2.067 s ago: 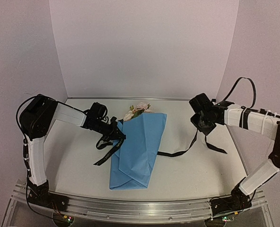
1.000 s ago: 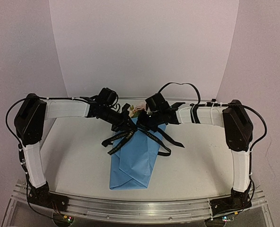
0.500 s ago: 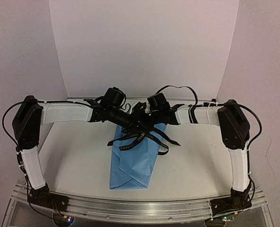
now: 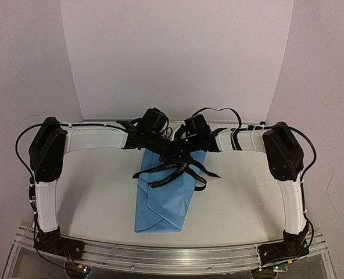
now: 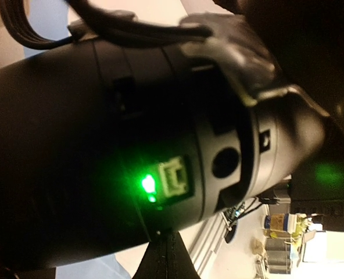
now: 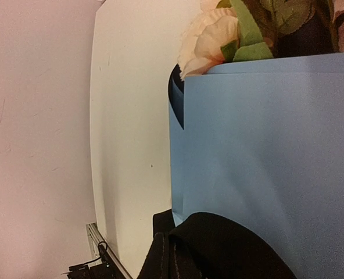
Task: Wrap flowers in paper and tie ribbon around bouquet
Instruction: Place the right side of the ribbon on the folded bouquet.
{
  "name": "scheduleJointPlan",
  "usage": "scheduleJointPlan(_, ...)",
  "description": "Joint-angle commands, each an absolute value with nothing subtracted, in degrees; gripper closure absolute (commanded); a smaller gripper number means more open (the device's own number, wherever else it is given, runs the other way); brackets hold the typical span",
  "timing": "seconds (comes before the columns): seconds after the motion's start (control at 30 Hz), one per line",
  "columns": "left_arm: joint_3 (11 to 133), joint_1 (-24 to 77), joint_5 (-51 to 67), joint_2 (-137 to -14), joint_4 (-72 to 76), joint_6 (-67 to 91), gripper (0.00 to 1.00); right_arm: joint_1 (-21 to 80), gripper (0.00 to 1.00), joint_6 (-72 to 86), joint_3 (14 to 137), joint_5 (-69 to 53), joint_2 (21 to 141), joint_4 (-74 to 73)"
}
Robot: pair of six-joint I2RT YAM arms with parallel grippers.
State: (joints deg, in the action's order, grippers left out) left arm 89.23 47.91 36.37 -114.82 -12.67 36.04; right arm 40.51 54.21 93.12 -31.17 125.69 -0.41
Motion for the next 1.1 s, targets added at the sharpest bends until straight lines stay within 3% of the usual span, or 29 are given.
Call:
scheduleJointPlan(0.0,87.66,47.43,26.47,-115.36,-8.7,32.0,0.98,42.83,0.9,50.8,93.31,-37.15,124.13,2.11)
scheduleJointPlan(0.13,76.98,47.41,26.22,-109.6,5.89,33.56,0.98,42.8,0.79,50.33,91.57,-38.01,122.87,3.6)
scheduleJointPlan(0.57,62.55,47.25,28.31,-104.27,26.56,37.74,1.0,42.8,0.42,49.64,89.07,-36.82,118.25,5.52)
scheduleJointPlan(1.07,56.99,46.31,31.79,-104.21,35.27,40.73,1.0,41.81,0.07,48.36,86.15,-32.12,111.95,5.74)
